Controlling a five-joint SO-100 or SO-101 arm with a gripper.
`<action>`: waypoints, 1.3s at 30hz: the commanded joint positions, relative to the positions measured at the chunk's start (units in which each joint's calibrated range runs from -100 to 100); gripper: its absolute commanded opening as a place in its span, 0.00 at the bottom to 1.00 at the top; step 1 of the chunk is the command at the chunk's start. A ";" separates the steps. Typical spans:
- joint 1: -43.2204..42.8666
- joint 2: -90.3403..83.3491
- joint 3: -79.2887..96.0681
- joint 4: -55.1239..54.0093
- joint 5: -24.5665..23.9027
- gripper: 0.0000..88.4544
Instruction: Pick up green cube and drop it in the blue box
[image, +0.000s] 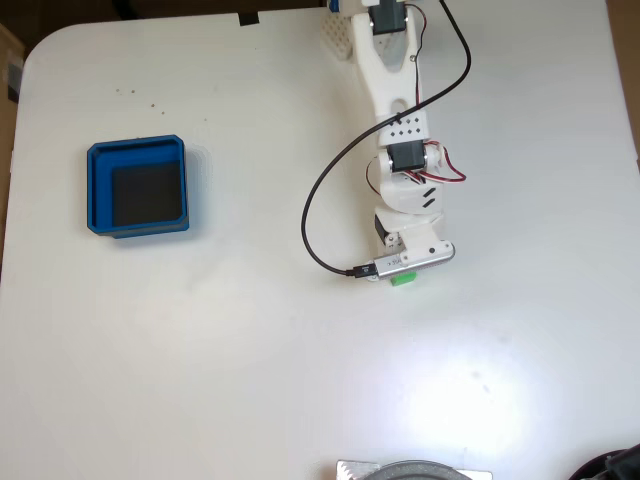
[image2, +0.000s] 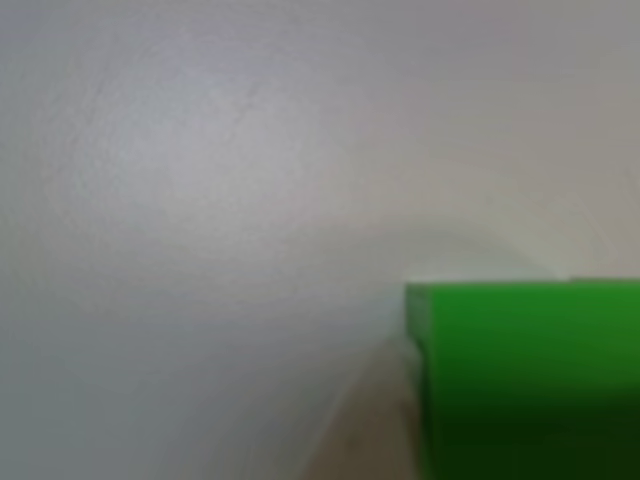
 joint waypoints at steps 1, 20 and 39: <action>0.76 -1.48 -4.02 -0.84 -0.20 0.02; 5.11 -15.61 -3.66 -0.75 -0.29 0.02; 20.60 -22.05 -3.57 -0.67 -0.34 0.03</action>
